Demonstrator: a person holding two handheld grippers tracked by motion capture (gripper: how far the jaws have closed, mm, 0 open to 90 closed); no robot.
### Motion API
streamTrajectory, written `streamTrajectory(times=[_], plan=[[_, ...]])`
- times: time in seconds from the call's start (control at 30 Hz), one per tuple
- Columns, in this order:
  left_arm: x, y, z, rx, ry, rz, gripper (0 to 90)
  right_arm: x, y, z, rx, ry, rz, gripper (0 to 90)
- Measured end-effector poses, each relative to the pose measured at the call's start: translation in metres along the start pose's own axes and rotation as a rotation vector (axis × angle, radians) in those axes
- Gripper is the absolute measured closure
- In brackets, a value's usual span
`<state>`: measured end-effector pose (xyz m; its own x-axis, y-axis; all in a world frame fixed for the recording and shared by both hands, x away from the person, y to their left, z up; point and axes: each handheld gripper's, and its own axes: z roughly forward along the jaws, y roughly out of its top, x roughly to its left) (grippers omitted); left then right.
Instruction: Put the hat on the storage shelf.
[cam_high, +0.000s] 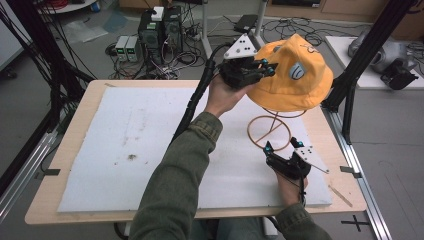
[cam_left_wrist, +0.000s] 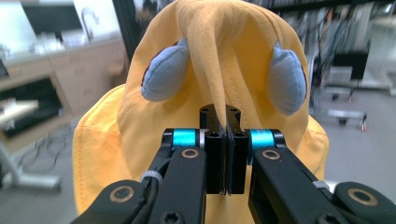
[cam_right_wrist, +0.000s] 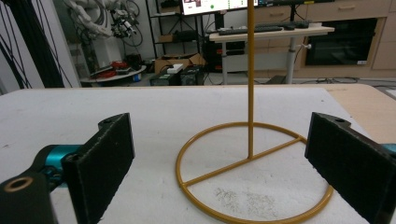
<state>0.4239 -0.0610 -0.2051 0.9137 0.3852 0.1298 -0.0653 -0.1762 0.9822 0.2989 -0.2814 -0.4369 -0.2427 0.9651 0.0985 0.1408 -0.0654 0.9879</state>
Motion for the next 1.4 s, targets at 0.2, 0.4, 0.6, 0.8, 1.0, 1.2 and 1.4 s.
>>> streamTrajectory(times=[0.2, 0.4, 0.6, 0.8, 1.0, 1.2, 1.4], plan=[[0.007, 0.006, 0.025, 0.152, -0.053, -0.031, 88.5, 0.002, -0.001, 0.002, 0.003, 0.014, -0.009, 7.9], [0.007, 0.005, 0.048, 0.243, -0.085, -0.043, 88.5, 0.003, -0.002, 0.001, 0.005, 0.025, -0.007, 7.9], [0.008, -0.002, 0.054, 0.279, -0.078, -0.060, 88.4, 0.003, -0.001, 0.000, 0.002, 0.027, -0.004, 7.9], [0.010, -0.004, 0.055, 0.283, -0.074, -0.067, 88.3, 0.002, -0.001, 0.000, -0.001, 0.028, -0.004, 7.9], [0.014, -0.006, 0.055, 0.276, -0.093, -0.124, 79.4, 0.002, -0.002, 0.000, 0.004, 0.031, -0.003, 7.9], [0.019, -0.005, 0.051, 0.258, -0.081, -0.158, 37.3, 0.002, -0.002, 0.000, 0.003, 0.034, -0.008, 7.9], [0.019, -0.002, 0.040, 0.187, -0.024, -0.131, 19.2, 0.002, -0.002, 0.000, 0.002, 0.034, -0.006, 7.9]])
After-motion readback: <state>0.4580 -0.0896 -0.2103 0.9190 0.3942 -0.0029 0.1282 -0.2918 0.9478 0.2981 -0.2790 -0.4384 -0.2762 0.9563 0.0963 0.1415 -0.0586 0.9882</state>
